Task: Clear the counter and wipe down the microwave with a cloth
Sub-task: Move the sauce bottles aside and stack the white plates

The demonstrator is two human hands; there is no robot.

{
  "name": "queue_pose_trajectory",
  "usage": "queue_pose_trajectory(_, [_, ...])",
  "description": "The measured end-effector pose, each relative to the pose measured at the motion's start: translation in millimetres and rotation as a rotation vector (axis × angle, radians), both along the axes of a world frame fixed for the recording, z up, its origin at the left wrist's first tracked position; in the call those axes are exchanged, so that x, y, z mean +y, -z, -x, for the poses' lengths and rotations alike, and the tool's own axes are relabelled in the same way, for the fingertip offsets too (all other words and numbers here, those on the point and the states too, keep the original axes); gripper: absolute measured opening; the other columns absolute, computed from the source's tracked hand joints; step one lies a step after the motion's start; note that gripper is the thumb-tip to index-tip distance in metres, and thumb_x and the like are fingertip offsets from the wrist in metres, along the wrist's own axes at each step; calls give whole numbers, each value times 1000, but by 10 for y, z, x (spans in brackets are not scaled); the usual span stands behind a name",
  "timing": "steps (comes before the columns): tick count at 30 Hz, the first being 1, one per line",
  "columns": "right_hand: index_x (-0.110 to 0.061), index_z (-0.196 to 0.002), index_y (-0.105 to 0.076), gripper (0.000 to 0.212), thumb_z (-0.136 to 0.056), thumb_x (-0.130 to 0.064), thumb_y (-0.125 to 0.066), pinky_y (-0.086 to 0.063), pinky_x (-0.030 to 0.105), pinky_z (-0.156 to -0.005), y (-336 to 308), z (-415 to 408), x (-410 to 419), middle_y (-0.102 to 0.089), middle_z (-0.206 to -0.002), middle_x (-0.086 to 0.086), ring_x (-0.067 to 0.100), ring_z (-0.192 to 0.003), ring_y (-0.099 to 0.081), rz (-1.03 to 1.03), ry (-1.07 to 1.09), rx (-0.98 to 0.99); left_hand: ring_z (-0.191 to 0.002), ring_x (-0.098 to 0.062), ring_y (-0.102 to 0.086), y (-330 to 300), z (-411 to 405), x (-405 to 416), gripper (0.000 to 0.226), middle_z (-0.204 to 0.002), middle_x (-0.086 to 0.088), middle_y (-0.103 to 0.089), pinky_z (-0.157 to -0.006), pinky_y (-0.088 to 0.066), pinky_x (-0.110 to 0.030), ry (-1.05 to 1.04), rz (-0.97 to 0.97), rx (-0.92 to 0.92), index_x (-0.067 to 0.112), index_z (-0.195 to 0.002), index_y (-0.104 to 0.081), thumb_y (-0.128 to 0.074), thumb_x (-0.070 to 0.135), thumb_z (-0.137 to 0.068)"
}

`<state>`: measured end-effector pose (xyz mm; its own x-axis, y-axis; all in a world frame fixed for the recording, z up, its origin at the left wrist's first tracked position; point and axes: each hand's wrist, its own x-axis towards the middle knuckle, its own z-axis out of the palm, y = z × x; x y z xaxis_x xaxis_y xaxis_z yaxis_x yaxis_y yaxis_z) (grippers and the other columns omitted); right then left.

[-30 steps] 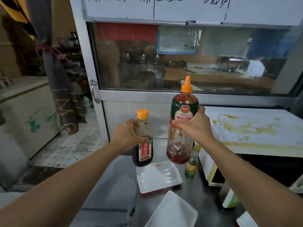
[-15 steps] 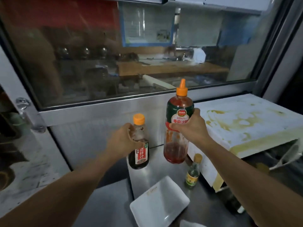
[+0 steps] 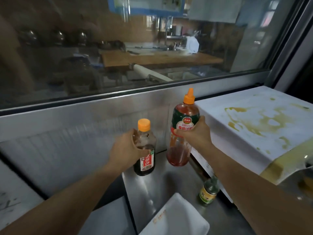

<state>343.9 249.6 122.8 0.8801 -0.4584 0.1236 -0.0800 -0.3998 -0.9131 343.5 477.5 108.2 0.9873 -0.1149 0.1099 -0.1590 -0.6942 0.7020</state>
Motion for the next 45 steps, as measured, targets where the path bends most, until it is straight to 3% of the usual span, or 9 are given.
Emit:
queue_pose_trajectory(6, [-28,-107,-44,79,-45,-16,-93,-53,36,-88,403,-305,-47,-58,-113,0,19,-102,-60,-11,28,-20,-90,-18,-64,269,-172,-42,57,-95,7,-66,-80,-54,-39,-10,27,28,25,-105,-55,-84,31,-57])
queue_pose_trajectory(11, [-18,-127,-46,92,-48,-19,-92,-52,38,-91,561,-522,-161,-62,-118,0,19,-104,-61,-39,39,30,-89,-15,-63,365,-273,-79,56,-97,8,-66,-81,-54,-37,1,30,38,28,-104,-54,-85,34,-57])
queue_pose_trajectory(15, [-17,-125,-45,90,-48,-18,-92,-51,32,-87,614,-598,-200,-61,-118,0,18,-104,-60,-26,48,33,-86,-13,-63,384,-342,-109,53,-90,13,-63,-75,-52,-32,11,35,27,33,-97,-52,-86,34,-56])
queue_pose_trajectory(20, [-17,-121,-44,88,-48,-19,-92,-50,29,-86,697,-628,-220,-60,-118,1,14,-99,-58,-18,49,18,-91,-15,-64,376,-424,-167,57,-98,8,-67,-83,-54,-39,40,33,9,29,-103,-54,-86,34,-56])
queue_pose_trajectory(27, [-18,-126,-40,88,-54,-15,-89,-49,28,-87,792,-609,-255,-57,-124,1,17,-108,-57,-30,5,9,-96,-19,-63,380,-473,-229,62,-104,3,-67,-86,-53,-44,39,18,28,23,-110,-56,-86,33,-56])
queue_pose_trajectory(33, [-17,-129,-40,85,-59,-14,-88,-42,19,-83,775,-528,-191,-55,-126,0,6,-101,-50,-19,16,-18,-97,-20,-63,394,-435,-254,63,-104,2,-67,-87,-53,-44,34,3,45,23,-111,-57,-86,32,-56])
queue_pose_trajectory(39, [-13,-131,-39,82,-63,-13,-85,-47,28,-90,709,-411,-168,-52,-131,5,22,-115,-55,30,41,71,-94,-20,-64,364,-403,-274,59,-101,3,-68,-85,-53,-44,39,-1,36,22,-107,-58,-86,32,-56])
queue_pose_trajectory(42, [-10,-133,-36,81,-66,-14,-83,-47,38,-99,804,-262,-81,-45,-134,9,25,-120,-49,130,133,70,-94,-19,-64,346,-385,-286,58,-100,3,-68,-84,-54,-44,51,11,36,22,-107,-58,-86,31,-57])
queue_pose_trajectory(45, [-13,-136,-30,81,-72,-16,-79,-43,37,-100,1007,-144,31,-38,-138,8,27,-125,-43,149,174,163,-96,-19,-63,351,-377,-308,60,-103,3,-67,-85,-53,-44,64,18,40,21,-109,-57,-85,31,-57])
